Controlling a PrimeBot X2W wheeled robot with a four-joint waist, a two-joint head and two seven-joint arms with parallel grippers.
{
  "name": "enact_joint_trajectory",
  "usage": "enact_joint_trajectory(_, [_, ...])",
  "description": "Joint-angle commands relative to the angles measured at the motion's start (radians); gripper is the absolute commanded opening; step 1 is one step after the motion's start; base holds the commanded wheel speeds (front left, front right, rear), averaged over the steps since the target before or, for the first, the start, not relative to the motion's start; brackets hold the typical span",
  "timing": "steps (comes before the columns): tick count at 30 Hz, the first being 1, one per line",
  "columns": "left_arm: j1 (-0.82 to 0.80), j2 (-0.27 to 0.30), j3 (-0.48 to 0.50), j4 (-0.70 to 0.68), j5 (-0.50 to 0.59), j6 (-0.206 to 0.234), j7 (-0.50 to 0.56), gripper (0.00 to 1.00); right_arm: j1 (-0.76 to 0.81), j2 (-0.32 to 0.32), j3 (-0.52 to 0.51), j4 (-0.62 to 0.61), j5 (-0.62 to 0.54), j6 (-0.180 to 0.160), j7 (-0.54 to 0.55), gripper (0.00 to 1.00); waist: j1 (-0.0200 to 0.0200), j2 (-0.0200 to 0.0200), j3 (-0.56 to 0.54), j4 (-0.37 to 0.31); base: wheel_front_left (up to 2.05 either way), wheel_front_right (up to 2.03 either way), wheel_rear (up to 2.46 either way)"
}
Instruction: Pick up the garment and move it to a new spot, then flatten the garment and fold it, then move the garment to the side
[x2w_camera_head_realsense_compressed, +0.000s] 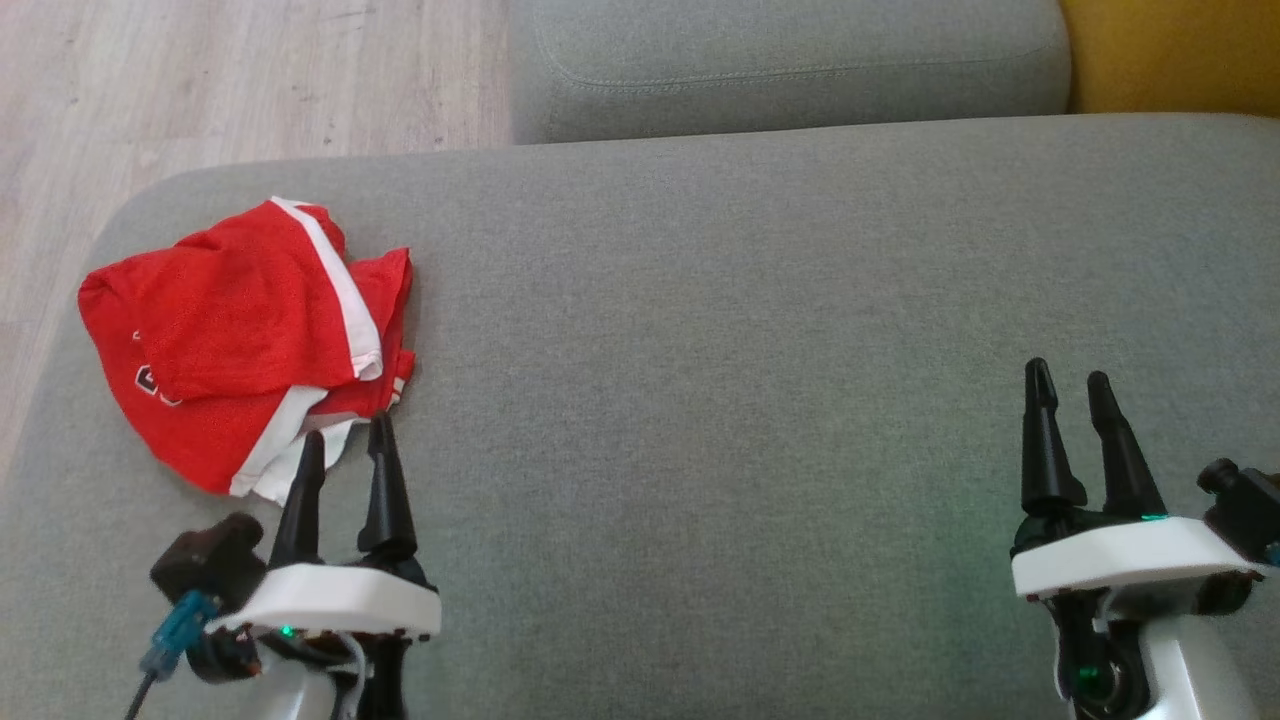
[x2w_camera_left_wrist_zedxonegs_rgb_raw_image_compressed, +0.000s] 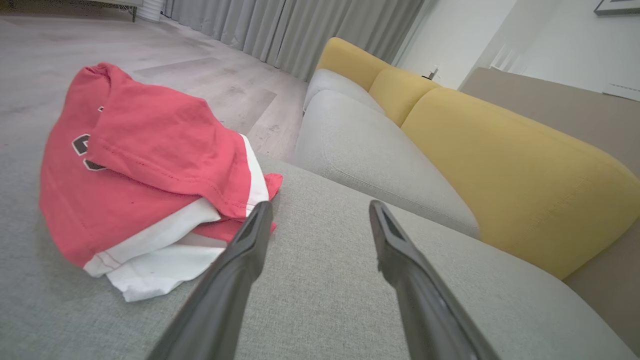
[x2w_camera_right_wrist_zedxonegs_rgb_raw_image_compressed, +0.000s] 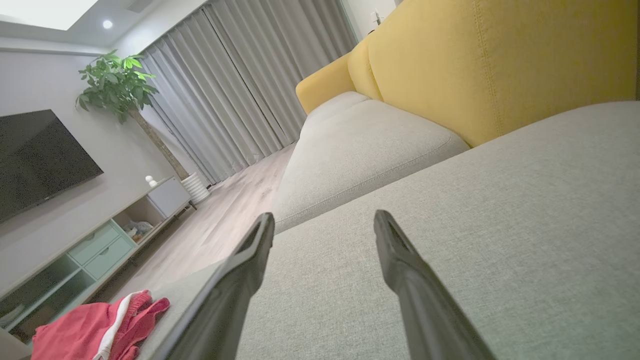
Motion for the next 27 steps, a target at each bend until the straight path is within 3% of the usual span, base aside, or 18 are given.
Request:
enact_joint_trajectory(1, [-0.065, 0.022, 0.004, -0.046, 0.037, 0.012, -0.014, 1.0, -0.049, -0.007, 0.018, -0.046, -0.043, 0.0, -0.016, 1.0, 0.0, 0.0, 0.001, -0.002, 0.0, 0.0, 0.0])
enact_joint_trajectory(23, [-0.15, 0.128, -0.225, -0.046, 0.336, 0.127, -0.077, 1.0, -0.059, -0.008, 0.049, -0.085, -0.388, -0.001, -0.078, 1.0, 0.0, 0.0, 0.013, -0.004, 0.0, 0.0, 0.0])
enact_joint_trajectory(27, [-0.159, 0.127, -0.244, -0.055, 0.344, 0.155, -0.089, 1.0, -0.06, -0.009, 0.052, -0.094, -0.42, -0.001, -0.09, 1.0, 0.0, 0.0, 0.017, -0.001, 0.0, 0.0, 0.0])
